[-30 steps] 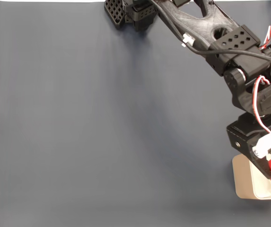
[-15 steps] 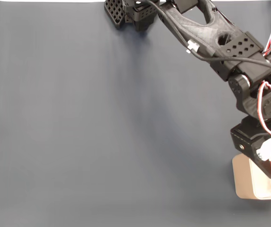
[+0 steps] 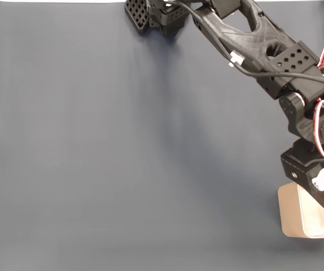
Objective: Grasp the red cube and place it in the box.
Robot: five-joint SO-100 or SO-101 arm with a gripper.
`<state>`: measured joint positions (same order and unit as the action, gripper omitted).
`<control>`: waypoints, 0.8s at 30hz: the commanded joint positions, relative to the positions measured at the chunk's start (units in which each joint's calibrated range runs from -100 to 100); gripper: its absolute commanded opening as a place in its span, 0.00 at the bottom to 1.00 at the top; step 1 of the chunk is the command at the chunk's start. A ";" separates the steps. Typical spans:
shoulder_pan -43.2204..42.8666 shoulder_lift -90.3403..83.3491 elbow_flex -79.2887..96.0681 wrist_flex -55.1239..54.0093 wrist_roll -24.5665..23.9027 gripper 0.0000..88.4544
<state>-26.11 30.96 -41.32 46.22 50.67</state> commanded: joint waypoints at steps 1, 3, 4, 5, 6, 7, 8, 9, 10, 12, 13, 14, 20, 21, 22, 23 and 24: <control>-0.52 -0.20 -3.02 -1.71 0.24 0.11; -0.38 -0.11 -3.02 -1.79 0.24 0.11; -0.02 0.15 -3.02 -2.04 0.24 0.11; -0.02 0.15 -3.02 -2.04 0.24 0.11; 0.05 0.24 -3.02 -2.12 0.24 0.11; 0.12 0.32 -3.02 -2.20 0.24 0.11; 0.19 0.32 -3.02 -2.29 0.29 0.11; 0.26 0.41 -3.02 -2.45 0.29 0.11; 0.26 0.41 -3.02 -2.53 0.29 0.11; 0.33 0.50 -3.02 -2.70 0.34 0.11; 0.33 0.58 -3.02 -2.86 0.34 0.11; 0.33 0.67 -3.02 -2.94 0.39 0.11; 0.47 1.02 -3.02 -3.52 0.59 0.11; 0.47 1.02 -3.02 -3.52 0.59 0.11; 0.47 1.02 -3.02 -3.52 0.59 0.11; 0.47 1.02 -3.02 -3.52 0.59 0.11; 0.47 1.02 -3.02 -3.60 0.59 0.11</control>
<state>-26.11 32.96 -41.32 43.99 51.06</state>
